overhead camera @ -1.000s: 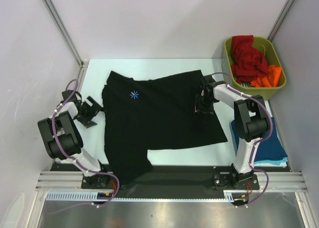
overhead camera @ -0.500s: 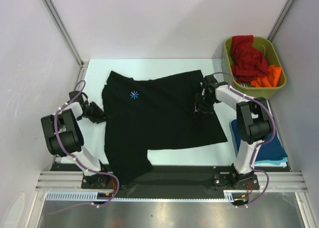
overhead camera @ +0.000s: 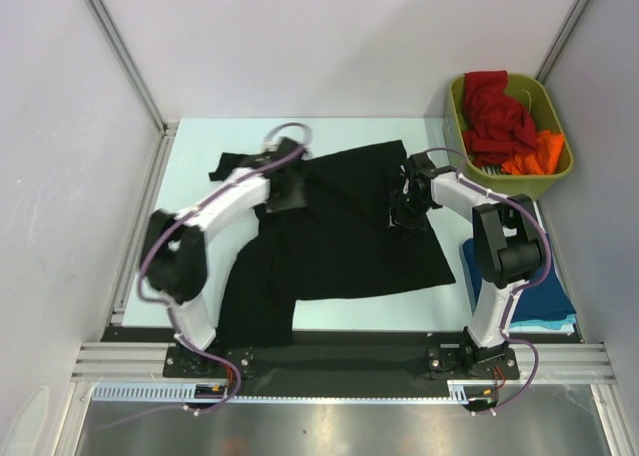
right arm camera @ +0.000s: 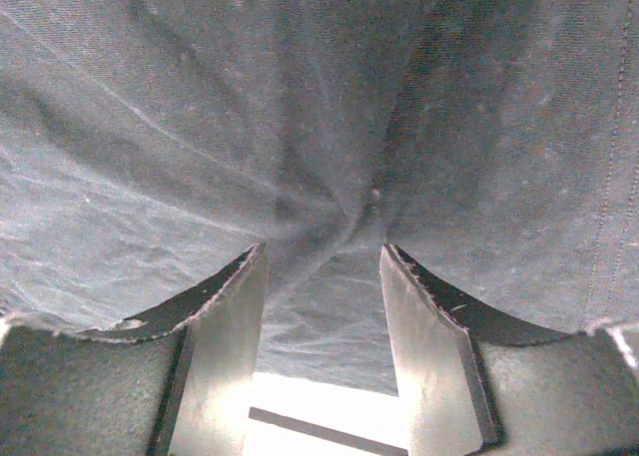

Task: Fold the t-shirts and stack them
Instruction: Flatten the tshirt out

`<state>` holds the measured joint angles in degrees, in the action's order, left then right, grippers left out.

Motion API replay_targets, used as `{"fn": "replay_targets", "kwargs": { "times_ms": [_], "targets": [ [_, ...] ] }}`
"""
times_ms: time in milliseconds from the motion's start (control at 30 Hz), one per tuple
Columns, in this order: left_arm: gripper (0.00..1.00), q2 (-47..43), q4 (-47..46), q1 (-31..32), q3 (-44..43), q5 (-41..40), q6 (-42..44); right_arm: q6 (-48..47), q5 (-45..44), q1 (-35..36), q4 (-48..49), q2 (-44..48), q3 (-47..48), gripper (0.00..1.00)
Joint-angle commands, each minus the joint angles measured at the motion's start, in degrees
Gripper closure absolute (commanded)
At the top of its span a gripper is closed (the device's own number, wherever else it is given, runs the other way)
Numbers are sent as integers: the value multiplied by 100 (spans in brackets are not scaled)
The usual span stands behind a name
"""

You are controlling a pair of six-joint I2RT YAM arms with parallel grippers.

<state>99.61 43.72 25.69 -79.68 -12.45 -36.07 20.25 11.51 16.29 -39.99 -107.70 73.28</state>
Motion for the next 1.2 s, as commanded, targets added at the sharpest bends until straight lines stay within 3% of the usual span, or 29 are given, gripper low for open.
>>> {"fn": "replay_targets", "kwargs": {
  "times_ms": [0,33,133,200,300,400,500,600,700,800,967,1000,1067,1100,1167],
  "targets": [
    [39,778,1443,716,-968,-969,36,-109,150,-74,96,83,29,45],
    [28,683,1498,753,-918,-1109,91,-109,185,-91,79,83,38,45],
    [15,-580,806,552,134,-745,416,-144,203,-127,96,126,3,45],
    [14,-1571,261,54,940,-226,574,-153,229,-127,105,188,-59,45],
    [20,-2094,-162,-982,1770,1198,672,-109,352,-83,184,276,-164,45],
    [21,-2043,-355,-1495,2131,2051,1004,-92,484,-21,219,285,-182,45],
    [9,-1586,-452,-1716,2097,2676,1260,-118,519,14,219,320,-191,45],
    [7,-1199,-575,-2032,2158,3088,1182,-170,546,14,228,381,-217,45],
    [0,-1084,-567,-2112,2394,3108,911,-188,589,-3,246,451,-244,45],
    [0,-1312,-593,-2121,2861,2811,420,-179,607,-3,290,461,-270,44],
    [19,-1663,-629,-2104,3362,2713,-153,-109,677,5,325,373,-244,44],
    [30,-1769,-594,-2112,3380,2660,-189,-109,686,5,334,364,-217,44],
    [43,-2015,-401,-2112,3345,2257,-259,-100,712,5,334,329,-182,44],
    [56,-2329,-322,-2112,3319,2125,-303,-100,721,14,342,320,-173,44],
    [69,-2682,-85,-2121,3266,1661,-504,-100,730,40,334,294,-173,44]
  ]
}}
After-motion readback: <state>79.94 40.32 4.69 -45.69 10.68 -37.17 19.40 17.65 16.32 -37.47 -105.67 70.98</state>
